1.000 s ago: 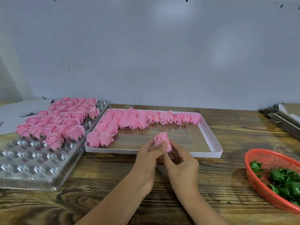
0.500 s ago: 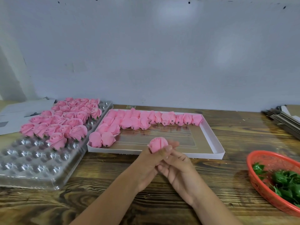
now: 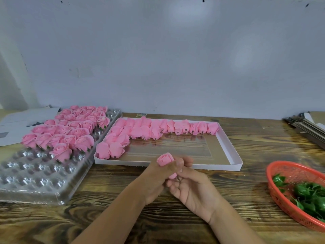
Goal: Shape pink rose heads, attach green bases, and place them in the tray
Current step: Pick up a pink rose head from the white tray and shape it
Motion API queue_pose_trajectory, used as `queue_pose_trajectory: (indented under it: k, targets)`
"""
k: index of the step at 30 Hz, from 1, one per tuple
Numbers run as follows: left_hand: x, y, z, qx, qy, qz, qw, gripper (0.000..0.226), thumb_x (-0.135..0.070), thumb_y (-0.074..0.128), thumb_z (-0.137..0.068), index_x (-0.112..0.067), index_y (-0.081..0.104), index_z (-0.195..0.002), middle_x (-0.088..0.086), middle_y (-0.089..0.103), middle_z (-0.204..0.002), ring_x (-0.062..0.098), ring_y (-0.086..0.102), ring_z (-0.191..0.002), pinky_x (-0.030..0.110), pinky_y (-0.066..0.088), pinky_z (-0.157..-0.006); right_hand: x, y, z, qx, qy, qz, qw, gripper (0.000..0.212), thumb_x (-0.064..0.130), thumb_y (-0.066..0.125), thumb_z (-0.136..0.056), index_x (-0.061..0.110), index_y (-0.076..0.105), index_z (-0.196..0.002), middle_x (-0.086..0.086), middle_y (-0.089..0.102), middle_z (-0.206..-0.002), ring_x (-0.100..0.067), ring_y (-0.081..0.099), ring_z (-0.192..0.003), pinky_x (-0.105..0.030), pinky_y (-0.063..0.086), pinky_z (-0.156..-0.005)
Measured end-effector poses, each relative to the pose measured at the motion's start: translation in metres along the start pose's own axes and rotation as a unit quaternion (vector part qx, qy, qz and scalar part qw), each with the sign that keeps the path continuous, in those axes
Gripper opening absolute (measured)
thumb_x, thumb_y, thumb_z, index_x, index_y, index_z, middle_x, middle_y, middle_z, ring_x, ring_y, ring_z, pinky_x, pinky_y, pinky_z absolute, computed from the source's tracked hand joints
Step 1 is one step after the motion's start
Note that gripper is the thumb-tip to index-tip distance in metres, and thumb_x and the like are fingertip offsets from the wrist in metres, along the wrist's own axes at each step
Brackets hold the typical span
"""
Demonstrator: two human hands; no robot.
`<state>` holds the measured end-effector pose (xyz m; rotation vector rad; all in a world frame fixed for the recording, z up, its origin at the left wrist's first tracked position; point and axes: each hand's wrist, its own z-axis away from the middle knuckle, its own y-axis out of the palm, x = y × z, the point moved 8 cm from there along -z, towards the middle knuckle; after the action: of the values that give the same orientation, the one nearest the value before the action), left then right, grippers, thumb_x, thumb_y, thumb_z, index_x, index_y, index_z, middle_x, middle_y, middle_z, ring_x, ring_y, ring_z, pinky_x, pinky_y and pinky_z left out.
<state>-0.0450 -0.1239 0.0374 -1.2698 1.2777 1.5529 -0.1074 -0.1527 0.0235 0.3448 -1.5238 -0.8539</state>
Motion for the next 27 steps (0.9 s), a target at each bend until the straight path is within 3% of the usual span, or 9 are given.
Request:
queue_pose_trajectory:
  k: [3,6,11,13,16,20,22,24,27]
  targets:
    - [0.004,-0.005,-0.002,-0.040,-0.003,0.046,0.998,0.069,-0.072,0.081,-0.065,-0.019,0.077,-0.111,0.001,0.073,-0.113,0.019,0.070,-0.109,0.030,0.056,-0.086,0.004,-0.002,0.000,-0.033,-0.046,0.061,0.997,0.041,0.027,0.078,-0.079,0.001,0.074,-0.110,-0.018,0.070,-0.098,-0.022,0.070,-0.088,-0.027,0.060,-0.079]
    - [0.007,-0.006,-0.004,-0.074,-0.009,0.092,0.993,0.065,-0.070,0.078,-0.067,-0.019,0.079,-0.108,0.002,0.075,-0.113,0.016,0.070,-0.109,0.030,0.057,-0.087,0.011,0.002,0.003,-0.063,-0.123,0.219,0.966,0.021,0.020,0.073,-0.090,0.012,0.076,-0.109,-0.013,0.075,-0.101,-0.023,0.072,-0.096,-0.027,0.059,-0.085]
    - [0.012,-0.008,-0.004,-0.131,-0.025,0.198,0.971,0.043,-0.054,0.070,-0.081,-0.017,0.082,-0.097,0.009,0.075,-0.098,0.019,0.073,-0.085,0.035,0.061,-0.078,0.027,-0.006,0.014,-0.205,-0.240,0.454,0.833,0.038,0.026,0.082,-0.081,0.038,0.067,-0.114,0.013,0.074,-0.096,-0.006,0.071,-0.086,-0.020,0.056,-0.077]
    - [0.013,-0.009,-0.003,-0.138,-0.031,0.238,0.961,0.042,-0.050,0.068,-0.081,-0.015,0.081,-0.100,0.008,0.076,-0.105,0.020,0.074,-0.092,0.034,0.061,-0.076,0.027,-0.007,0.017,-0.216,-0.271,0.498,0.795,0.047,0.034,0.082,-0.077,0.042,0.061,-0.118,0.020,0.071,-0.101,-0.002,0.070,-0.090,-0.015,0.055,-0.077]
    - [0.017,-0.006,-0.002,-0.146,-0.052,0.270,0.950,0.066,-0.049,0.069,-0.080,-0.009,0.065,-0.132,0.007,0.073,-0.123,0.021,0.065,-0.121,0.033,0.060,-0.083,0.026,0.004,0.020,-0.198,-0.338,0.586,0.710,0.044,0.038,0.075,-0.081,0.044,0.058,-0.121,0.024,0.067,-0.110,0.004,0.065,-0.103,-0.009,0.050,-0.084]
    - [0.018,0.005,-0.001,-0.134,-0.057,0.289,0.946,0.088,-0.046,0.073,-0.073,0.000,0.051,-0.144,0.008,0.073,-0.121,0.018,0.069,-0.114,0.031,0.061,-0.075,0.032,0.013,0.029,-0.198,-0.440,0.628,0.611,0.039,0.017,0.078,-0.083,0.029,0.064,-0.118,0.023,0.063,-0.113,0.009,0.058,-0.110,-0.006,0.043,-0.092]
    - [0.019,0.006,-0.002,-0.129,-0.055,0.293,0.946,0.080,-0.046,0.074,-0.072,-0.001,0.059,-0.137,0.007,0.074,-0.122,0.017,0.068,-0.117,0.030,0.061,-0.076,0.032,0.013,0.029,-0.204,-0.438,0.631,0.607,0.035,0.018,0.076,-0.083,0.026,0.065,-0.115,0.018,0.066,-0.110,0.010,0.058,-0.107,-0.004,0.042,-0.090]
    - [0.020,0.003,-0.003,-0.127,-0.049,0.278,0.951,0.063,-0.049,0.076,-0.070,-0.008,0.075,-0.118,0.006,0.074,-0.121,0.017,0.066,-0.119,0.029,0.060,-0.079,0.031,0.008,0.028,-0.224,-0.400,0.602,0.654,0.030,0.026,0.074,-0.082,0.028,0.067,-0.111,0.019,0.069,-0.105,0.007,0.064,-0.098,-0.007,0.048,-0.083]
    - [0.018,0.000,-0.004,-0.122,-0.032,0.244,0.962,0.055,-0.054,0.083,-0.070,-0.014,0.081,-0.106,0.006,0.076,-0.109,0.015,0.072,-0.098,0.028,0.059,-0.076,0.028,0.000,0.023,-0.234,-0.336,0.541,0.735,0.022,0.033,0.073,-0.083,0.038,0.067,-0.103,0.019,0.072,-0.092,-0.004,0.069,-0.085,-0.014,0.054,-0.071]
